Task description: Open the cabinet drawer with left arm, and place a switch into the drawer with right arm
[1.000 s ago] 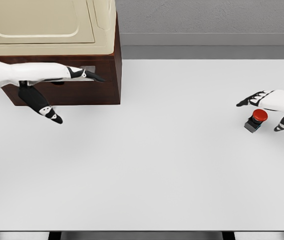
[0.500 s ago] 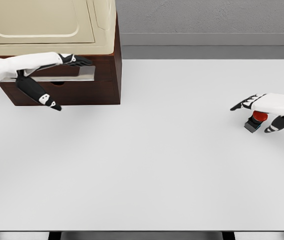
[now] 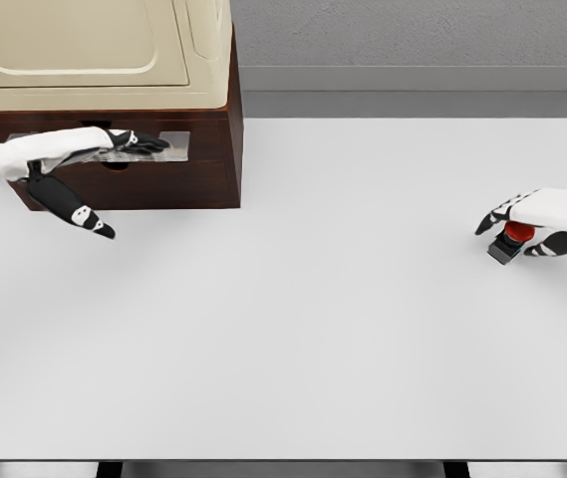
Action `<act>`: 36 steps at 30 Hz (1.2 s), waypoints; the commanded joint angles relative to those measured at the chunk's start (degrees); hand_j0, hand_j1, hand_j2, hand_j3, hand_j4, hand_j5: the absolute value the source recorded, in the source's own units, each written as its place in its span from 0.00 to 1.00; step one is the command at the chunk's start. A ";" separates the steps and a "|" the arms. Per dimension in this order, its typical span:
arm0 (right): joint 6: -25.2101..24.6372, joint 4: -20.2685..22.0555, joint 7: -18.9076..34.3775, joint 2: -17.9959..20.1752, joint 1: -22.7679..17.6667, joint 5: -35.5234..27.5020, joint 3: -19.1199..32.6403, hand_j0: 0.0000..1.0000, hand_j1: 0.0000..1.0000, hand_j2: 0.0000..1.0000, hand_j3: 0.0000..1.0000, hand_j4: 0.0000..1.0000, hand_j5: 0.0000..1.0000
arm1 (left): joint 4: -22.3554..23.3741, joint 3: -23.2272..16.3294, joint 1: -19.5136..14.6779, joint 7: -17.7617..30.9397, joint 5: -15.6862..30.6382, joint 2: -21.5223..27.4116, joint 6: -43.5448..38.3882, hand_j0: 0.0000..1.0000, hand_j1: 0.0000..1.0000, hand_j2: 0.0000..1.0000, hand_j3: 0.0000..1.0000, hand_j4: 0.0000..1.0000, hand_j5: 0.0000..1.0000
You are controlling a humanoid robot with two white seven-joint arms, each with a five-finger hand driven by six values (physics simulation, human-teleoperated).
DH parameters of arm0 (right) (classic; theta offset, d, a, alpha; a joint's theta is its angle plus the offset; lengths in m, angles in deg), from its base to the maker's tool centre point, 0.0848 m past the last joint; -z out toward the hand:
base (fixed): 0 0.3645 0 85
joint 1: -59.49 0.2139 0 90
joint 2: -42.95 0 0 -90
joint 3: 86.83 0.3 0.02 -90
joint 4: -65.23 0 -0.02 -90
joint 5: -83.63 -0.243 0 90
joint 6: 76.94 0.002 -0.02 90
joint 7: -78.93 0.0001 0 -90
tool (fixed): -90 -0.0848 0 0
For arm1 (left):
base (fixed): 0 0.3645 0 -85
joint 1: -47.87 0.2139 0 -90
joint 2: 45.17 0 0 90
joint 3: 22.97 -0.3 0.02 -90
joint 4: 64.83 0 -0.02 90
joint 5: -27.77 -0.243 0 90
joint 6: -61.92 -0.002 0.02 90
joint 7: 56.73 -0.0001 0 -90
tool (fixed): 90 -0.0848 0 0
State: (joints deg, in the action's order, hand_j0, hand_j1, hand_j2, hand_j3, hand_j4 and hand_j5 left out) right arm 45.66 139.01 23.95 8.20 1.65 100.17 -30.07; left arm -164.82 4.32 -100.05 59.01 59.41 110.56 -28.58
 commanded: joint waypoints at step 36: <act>2.29 6.28 -0.02 -5.06 6.68 -0.28 -0.77 0.51 0.51 0.51 0.51 0.51 0.51 | 2.26 3.12 4.57 0.46 -0.79 1.15 -2.14 1.00 1.00 1.00 1.00 1.00 1.00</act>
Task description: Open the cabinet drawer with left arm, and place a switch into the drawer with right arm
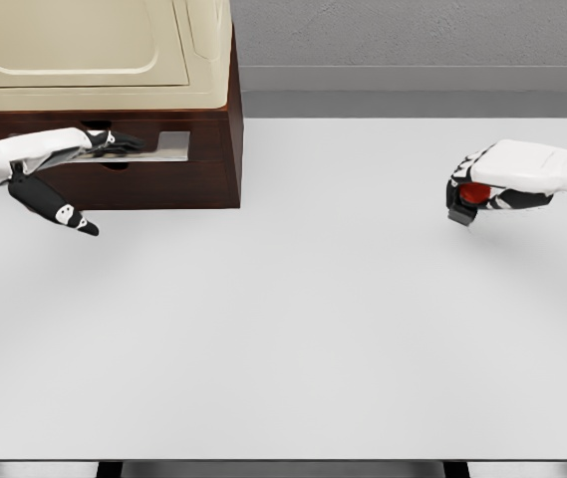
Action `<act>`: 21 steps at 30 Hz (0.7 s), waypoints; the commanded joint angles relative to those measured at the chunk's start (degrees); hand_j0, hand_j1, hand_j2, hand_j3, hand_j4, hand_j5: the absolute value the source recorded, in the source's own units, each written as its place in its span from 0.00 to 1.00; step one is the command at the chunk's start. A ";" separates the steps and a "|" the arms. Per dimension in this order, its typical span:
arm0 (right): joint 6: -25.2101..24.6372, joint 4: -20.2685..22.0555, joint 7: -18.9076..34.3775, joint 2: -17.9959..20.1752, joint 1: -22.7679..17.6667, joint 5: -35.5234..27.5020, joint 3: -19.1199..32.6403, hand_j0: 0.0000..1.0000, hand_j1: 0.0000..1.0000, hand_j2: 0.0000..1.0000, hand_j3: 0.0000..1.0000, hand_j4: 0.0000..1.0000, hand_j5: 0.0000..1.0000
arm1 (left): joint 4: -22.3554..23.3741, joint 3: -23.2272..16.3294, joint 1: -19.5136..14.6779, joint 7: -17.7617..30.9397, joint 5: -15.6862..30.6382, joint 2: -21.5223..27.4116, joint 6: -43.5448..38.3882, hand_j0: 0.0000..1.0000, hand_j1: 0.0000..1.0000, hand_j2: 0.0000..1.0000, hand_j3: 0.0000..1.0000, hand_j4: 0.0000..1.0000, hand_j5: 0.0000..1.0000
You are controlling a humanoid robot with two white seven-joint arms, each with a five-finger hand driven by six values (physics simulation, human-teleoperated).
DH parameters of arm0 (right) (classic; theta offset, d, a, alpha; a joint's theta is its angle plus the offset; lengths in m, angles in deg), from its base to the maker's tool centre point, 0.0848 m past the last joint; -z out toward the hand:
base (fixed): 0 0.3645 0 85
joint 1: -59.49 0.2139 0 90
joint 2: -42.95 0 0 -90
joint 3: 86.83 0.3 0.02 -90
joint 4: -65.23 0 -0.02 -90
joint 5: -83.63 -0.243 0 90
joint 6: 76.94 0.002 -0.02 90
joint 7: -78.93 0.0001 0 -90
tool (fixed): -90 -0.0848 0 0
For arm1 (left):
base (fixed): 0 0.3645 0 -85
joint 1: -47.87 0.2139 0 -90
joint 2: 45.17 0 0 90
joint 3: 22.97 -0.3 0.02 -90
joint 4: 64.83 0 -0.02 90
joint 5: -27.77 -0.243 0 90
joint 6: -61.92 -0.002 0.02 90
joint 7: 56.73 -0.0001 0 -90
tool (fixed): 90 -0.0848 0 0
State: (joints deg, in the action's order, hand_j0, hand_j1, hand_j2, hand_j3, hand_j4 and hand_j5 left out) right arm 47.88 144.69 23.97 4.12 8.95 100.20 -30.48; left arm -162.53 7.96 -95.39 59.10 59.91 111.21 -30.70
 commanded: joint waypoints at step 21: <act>0.18 4.38 -0.04 -9.59 10.72 -0.31 -9.68 0.51 0.51 0.51 0.51 0.51 0.51 | -3.38 -1.05 1.93 9.18 5.84 6.92 0.51 1.00 1.00 1.00 1.00 1.00 1.00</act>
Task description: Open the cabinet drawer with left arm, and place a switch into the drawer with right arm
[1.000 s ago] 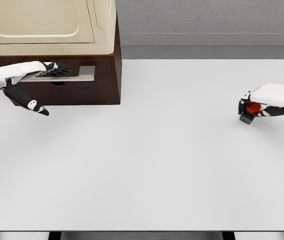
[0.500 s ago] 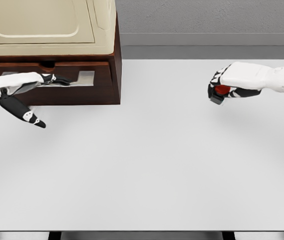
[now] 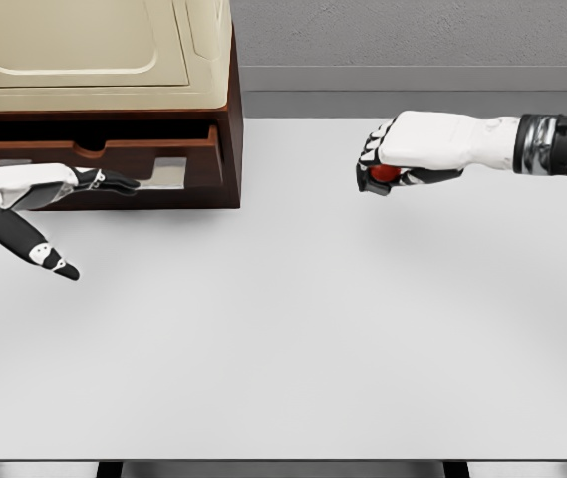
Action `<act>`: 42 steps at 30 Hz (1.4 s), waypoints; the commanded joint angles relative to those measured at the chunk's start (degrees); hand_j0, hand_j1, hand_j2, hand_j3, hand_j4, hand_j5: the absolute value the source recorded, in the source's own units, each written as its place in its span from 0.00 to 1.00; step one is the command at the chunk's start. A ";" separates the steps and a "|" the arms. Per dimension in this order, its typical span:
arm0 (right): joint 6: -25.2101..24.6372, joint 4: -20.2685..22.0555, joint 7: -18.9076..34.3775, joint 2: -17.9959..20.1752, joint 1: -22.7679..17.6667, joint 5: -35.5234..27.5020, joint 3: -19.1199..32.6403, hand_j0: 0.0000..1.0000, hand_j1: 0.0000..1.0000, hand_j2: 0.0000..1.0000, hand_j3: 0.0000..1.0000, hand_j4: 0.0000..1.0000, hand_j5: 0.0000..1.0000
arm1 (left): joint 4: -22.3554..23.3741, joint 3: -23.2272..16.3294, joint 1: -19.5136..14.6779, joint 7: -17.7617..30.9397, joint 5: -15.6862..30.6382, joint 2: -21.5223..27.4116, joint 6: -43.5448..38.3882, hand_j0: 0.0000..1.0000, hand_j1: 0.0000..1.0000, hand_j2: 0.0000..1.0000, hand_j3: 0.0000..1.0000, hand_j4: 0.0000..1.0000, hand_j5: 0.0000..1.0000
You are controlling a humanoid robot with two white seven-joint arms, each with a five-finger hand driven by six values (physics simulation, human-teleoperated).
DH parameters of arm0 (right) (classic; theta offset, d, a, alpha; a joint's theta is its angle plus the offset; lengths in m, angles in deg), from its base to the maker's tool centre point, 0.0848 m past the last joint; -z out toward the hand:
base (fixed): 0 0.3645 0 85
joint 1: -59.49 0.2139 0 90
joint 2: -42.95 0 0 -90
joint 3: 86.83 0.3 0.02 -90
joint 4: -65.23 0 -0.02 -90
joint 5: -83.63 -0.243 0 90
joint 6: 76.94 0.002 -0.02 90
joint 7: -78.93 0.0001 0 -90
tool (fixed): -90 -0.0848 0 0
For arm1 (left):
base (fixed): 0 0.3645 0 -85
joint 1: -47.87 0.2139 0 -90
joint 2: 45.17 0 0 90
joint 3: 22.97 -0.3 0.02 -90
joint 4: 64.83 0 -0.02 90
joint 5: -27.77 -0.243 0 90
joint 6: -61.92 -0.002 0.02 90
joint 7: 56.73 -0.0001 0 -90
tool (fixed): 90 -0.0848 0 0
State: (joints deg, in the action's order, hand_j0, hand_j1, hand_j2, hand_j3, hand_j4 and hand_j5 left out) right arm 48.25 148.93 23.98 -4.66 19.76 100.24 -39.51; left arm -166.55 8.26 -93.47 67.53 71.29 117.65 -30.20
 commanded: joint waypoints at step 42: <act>-0.18 5.68 -0.05 -6.70 7.21 -1.22 -2.76 0.51 0.51 0.51 0.51 0.51 0.51 | 0.64 4.37 0.97 0.74 2.89 5.14 2.73 1.00 1.00 1.00 1.00 1.00 1.00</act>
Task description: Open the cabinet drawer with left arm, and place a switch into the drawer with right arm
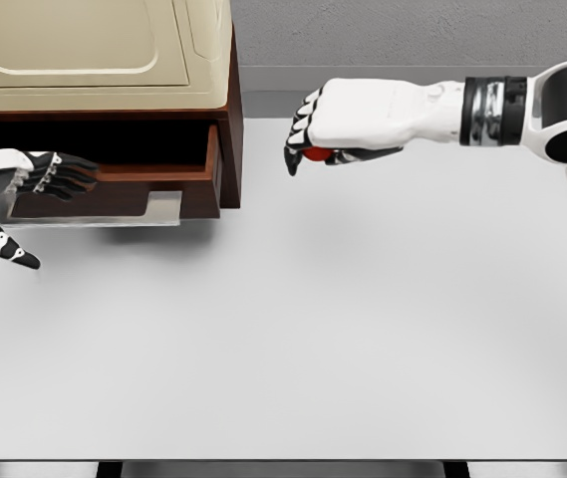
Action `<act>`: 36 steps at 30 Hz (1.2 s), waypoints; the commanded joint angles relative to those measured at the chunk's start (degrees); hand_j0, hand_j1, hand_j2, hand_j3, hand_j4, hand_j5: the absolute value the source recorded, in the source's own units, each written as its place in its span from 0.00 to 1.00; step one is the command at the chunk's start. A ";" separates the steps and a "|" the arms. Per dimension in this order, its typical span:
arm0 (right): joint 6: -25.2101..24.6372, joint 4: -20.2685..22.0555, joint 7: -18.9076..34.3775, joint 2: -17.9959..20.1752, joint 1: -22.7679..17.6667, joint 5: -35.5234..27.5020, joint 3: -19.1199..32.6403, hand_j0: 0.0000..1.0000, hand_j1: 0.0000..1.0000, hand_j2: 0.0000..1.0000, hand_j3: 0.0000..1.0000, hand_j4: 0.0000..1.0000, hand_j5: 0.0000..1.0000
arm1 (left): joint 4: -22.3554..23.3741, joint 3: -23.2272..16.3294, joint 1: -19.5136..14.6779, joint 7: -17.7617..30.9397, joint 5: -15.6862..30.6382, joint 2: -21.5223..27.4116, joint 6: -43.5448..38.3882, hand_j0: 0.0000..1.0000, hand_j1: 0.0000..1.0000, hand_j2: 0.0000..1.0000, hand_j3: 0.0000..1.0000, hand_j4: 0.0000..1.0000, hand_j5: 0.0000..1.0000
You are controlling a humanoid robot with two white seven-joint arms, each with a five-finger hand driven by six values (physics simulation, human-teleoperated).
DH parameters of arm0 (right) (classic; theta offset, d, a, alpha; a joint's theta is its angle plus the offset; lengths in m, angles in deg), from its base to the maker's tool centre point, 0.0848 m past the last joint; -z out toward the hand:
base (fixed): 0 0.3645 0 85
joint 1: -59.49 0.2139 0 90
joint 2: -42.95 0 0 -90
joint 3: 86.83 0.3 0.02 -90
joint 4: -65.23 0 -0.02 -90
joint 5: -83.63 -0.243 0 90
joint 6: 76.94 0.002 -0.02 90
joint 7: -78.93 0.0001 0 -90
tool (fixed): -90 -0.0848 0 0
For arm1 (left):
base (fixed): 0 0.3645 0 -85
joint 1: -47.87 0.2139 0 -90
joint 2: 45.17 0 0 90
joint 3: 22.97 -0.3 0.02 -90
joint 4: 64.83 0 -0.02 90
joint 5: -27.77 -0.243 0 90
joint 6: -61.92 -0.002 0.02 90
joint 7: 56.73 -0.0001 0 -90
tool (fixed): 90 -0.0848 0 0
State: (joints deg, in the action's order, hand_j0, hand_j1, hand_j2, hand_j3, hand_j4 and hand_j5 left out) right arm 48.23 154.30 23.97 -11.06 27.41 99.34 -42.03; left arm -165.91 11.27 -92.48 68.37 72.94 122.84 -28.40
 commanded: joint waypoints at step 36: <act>-3.00 0.23 -0.04 -9.62 6.24 -1.64 -3.93 0.51 0.51 0.51 0.51 0.51 0.51 | 0.00 3.03 -4.23 -0.09 8.36 1.44 12.27 1.00 1.00 1.00 1.00 1.00 1.00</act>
State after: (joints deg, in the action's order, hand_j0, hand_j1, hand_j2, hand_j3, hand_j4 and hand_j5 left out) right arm 45.49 154.42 23.95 -20.37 33.65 98.02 -45.77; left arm -165.93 14.17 -96.71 68.28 80.96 124.18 -16.08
